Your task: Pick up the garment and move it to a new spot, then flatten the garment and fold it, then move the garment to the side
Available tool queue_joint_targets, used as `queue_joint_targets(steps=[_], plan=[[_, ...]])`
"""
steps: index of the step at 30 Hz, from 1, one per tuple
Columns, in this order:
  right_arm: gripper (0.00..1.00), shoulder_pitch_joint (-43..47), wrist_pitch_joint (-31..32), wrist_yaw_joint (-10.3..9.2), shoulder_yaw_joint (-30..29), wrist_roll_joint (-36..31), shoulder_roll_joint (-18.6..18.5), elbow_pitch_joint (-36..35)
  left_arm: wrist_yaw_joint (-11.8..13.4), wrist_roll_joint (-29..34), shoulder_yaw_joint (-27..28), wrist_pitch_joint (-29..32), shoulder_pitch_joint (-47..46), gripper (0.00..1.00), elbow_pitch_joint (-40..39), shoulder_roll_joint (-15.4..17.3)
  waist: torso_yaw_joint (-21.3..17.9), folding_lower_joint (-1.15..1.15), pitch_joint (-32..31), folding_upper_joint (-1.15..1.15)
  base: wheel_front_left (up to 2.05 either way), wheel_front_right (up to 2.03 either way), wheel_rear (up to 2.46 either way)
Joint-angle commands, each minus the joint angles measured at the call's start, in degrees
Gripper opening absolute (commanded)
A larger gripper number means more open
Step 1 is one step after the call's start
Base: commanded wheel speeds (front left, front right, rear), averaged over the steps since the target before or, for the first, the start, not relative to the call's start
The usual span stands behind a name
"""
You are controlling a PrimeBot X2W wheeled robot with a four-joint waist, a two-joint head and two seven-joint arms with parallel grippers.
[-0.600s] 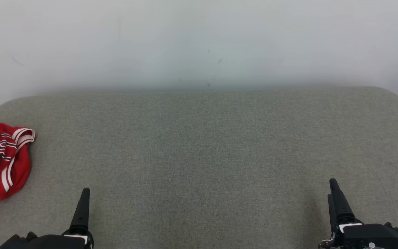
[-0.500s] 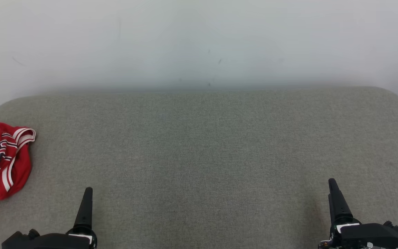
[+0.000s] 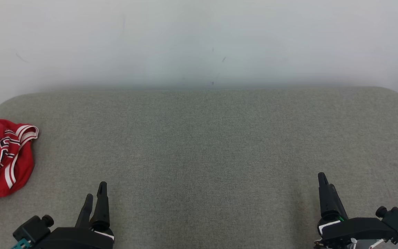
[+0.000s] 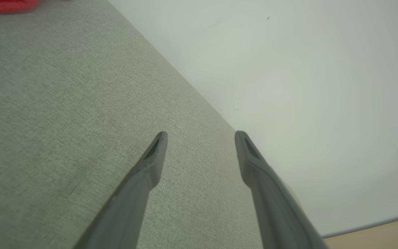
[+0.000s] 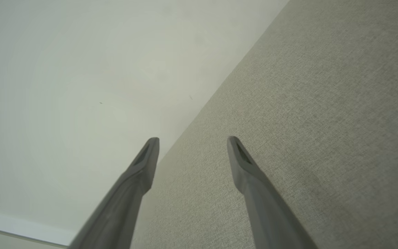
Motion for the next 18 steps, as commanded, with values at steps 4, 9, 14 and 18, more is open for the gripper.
queue_joint_targets(steps=[4, 9, 14, 18], plan=[[1.00, -1.60, -0.94, 0.30, 0.18, -5.56, -0.13, -0.33, 1.20, 5.77, -1.39, -1.41, -0.74, 1.00, -1.45, 0.95, 0.11, -0.01, 0.18, 0.00, 0.00, 0.00, 0.00], [1.00, -1.97, -1.57, 0.32, 0.68, -10.64, -0.14, 0.17, 2.36, 10.87, -3.19, -2.54, -1.03, 1.00, -1.95, 2.02, 0.21, -0.01, 0.32, 0.00, 0.00, 0.00, 0.00], [1.00, -2.24, -1.90, 0.33, 1.32, -15.55, -0.14, 0.33, 3.79, 15.13, -5.04, -3.60, -1.11, 1.00, -2.55, 3.15, 0.27, -0.01, 0.34, 0.00, 0.00, 0.00, 0.00], [1.00, -2.38, -1.95, 0.34, 1.62, -19.15, -0.15, 0.22, 5.28, 18.19, -6.25, -4.44, -1.00, 1.00, -2.75, 3.83, 0.32, -0.01, 0.23, 0.00, 0.00, 0.00, 0.00]])
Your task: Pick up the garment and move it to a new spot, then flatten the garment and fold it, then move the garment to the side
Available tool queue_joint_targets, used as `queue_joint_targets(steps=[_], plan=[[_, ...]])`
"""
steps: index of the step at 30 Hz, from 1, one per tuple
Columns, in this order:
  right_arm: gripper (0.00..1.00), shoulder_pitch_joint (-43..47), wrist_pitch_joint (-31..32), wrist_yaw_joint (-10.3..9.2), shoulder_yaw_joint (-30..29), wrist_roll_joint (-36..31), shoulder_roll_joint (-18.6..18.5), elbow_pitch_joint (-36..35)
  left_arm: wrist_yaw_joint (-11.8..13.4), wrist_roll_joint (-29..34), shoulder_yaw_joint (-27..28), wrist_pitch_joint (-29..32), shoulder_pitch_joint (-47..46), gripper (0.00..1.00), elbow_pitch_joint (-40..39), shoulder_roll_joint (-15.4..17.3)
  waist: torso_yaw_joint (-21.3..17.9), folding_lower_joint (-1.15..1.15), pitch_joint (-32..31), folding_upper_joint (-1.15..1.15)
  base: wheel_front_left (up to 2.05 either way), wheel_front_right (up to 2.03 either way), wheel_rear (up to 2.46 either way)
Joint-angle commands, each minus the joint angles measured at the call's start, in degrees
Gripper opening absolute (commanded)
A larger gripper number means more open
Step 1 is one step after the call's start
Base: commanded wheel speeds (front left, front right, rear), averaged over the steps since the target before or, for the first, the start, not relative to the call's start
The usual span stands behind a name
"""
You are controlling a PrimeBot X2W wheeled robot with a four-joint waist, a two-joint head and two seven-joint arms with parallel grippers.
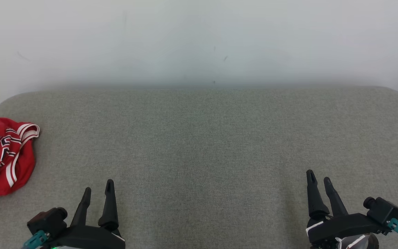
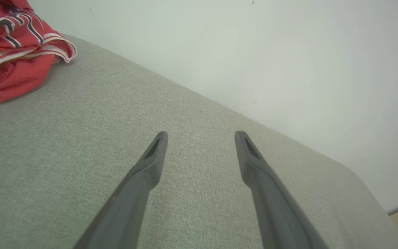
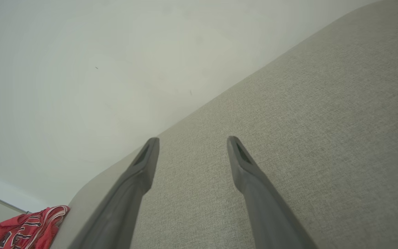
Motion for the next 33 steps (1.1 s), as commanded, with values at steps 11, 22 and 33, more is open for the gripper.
queue_joint_targets(steps=[11, 22, 33], plan=[[1.00, -1.00, 0.21, 0.33, 0.48, -10.13, -0.15, -0.63, 3.02, 8.84, -3.58, -2.60, -0.86, 1.00, -0.32, 3.16, 0.16, -0.01, -0.20, 0.00, 0.00, 0.00, 0.00], [1.00, -0.51, 0.77, 0.36, 0.63, -15.38, -0.16, -0.47, 4.27, 11.35, -3.68, -4.35, 0.44, 1.00, -0.99, 3.48, 0.37, -0.01, -0.54, 0.00, 0.00, 0.00, 0.00], [1.00, -0.26, 0.32, 0.39, 0.33, -19.59, -0.17, 0.00, 3.18, 15.75, -3.46, -6.10, 1.41, 1.00, -1.59, 3.39, 0.29, -0.01, -0.68, 0.00, 0.00, 0.00, 0.00]])
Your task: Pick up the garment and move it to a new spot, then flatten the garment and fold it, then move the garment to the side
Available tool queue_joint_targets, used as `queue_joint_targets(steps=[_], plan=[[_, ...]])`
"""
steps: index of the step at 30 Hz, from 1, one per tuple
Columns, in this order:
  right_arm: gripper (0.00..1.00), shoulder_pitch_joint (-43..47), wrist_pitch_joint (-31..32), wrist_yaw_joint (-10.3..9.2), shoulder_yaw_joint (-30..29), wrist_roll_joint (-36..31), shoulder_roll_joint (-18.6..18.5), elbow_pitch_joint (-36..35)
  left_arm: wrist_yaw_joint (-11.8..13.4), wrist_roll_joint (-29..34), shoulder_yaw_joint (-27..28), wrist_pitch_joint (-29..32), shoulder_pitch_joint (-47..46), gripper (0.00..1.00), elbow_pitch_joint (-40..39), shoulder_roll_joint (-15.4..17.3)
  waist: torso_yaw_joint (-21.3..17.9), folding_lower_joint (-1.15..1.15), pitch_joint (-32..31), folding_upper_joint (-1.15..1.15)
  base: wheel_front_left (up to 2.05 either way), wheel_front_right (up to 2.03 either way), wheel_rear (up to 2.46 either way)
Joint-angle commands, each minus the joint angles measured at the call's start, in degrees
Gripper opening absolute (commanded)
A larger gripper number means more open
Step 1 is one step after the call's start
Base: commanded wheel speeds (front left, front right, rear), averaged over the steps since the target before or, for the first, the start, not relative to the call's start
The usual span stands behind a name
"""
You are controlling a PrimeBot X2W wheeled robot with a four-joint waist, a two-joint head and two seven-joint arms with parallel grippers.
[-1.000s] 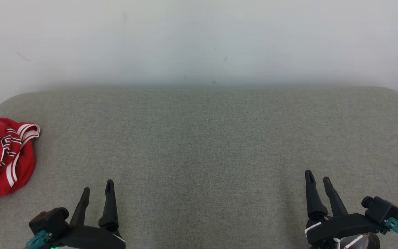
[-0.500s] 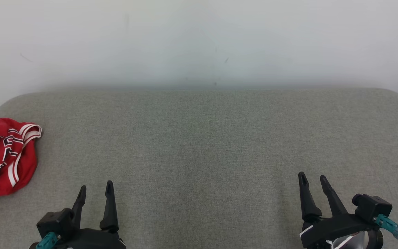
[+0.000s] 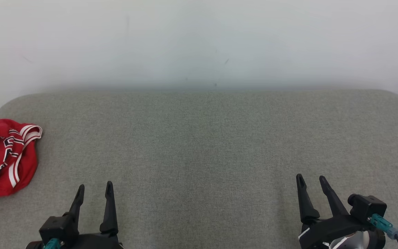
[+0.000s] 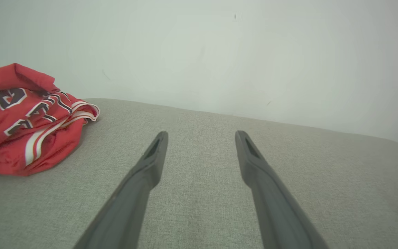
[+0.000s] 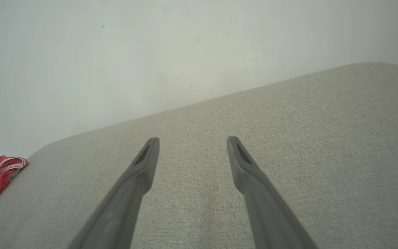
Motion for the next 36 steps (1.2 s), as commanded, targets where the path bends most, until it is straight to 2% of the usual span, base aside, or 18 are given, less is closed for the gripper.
queue_joint_targets(steps=[1, 26, 36], plan=[[1.00, -0.28, -0.37, 0.36, -0.01, -1.42, -0.14, -0.05, -0.23, 1.93, -0.21, -0.61, 0.33, 1.00, -0.82, 0.13, -0.07, 0.00, -0.03, 0.00, 0.00, 0.00, 0.00], [1.00, -0.81, -2.30, 0.34, 1.71, -12.46, -0.15, 1.01, -1.21, 14.95, -0.08, -4.24, 2.15, 1.00, -2.25, -0.63, 0.16, 0.00, -0.03, 0.00, 0.00, 0.00, 0.00], [1.00, -1.07, -2.30, 0.36, 1.98, -15.45, -0.15, 1.67, -1.83, 17.80, 0.41, -5.33, 2.11, 1.00, -0.93, -1.47, 0.77, 0.00, -0.10, 0.00, 0.00, 0.00, 0.00]])
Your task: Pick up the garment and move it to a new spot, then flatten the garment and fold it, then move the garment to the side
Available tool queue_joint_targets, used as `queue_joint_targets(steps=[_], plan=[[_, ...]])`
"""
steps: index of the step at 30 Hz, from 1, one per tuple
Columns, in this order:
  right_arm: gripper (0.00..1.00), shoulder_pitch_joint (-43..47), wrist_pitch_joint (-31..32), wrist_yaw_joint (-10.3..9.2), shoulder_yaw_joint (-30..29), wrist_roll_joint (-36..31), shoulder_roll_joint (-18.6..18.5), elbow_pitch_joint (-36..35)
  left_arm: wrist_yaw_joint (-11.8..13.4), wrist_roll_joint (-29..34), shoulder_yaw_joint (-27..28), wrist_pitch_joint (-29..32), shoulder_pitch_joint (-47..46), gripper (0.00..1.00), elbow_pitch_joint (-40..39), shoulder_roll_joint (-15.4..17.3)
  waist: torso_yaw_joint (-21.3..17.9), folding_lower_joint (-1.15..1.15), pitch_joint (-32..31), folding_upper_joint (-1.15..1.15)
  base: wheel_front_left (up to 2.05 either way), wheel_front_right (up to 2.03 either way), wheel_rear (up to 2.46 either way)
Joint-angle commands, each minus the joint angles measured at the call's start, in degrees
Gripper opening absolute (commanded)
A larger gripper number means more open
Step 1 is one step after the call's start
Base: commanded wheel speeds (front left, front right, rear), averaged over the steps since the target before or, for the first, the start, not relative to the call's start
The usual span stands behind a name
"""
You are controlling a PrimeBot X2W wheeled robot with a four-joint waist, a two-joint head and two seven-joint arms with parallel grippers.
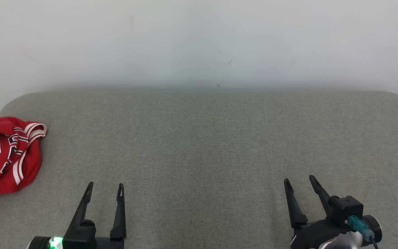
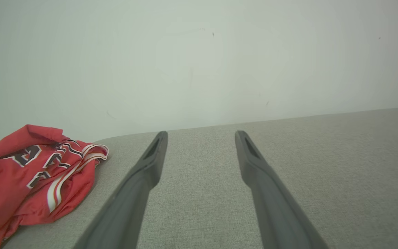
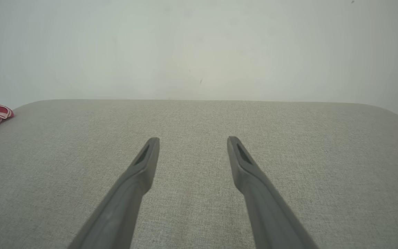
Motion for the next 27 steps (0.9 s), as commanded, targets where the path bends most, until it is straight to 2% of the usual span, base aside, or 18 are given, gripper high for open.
queue_joint_targets(steps=[1, 9, 16, 27], plan=[[1.00, -0.63, -0.13, 0.21, 0.18, -1.08, -0.11, 0.21, 0.01, 1.10, 0.13, -0.63, 0.68, 1.00, 0.17, -0.23, 0.08, 0.01, -0.05, 0.00, 0.00, 0.00, 0.00], [1.00, -0.57, 0.02, 0.20, -0.14, 2.44, -0.10, 0.83, -1.76, -3.37, 2.72, -0.64, 0.60, 1.00, 1.95, -2.52, 0.32, 0.01, 0.30, 0.00, 0.00, 0.00, 0.00], [1.00, -1.21, -0.65, 0.21, -0.34, 3.24, -0.09, 1.51, -3.23, -3.60, 3.78, -0.64, -0.36, 1.00, 3.02, -3.31, 0.40, 0.01, 0.69, 0.00, 0.00, 0.00, 0.00], [1.00, -1.49, -1.22, 0.20, -0.09, 3.68, -0.09, 2.19, -4.18, -2.19, 4.82, -0.64, -0.42, 1.00, 3.49, -3.93, 0.39, 0.01, 0.77, 0.00, 0.00, 0.00, 0.00]])
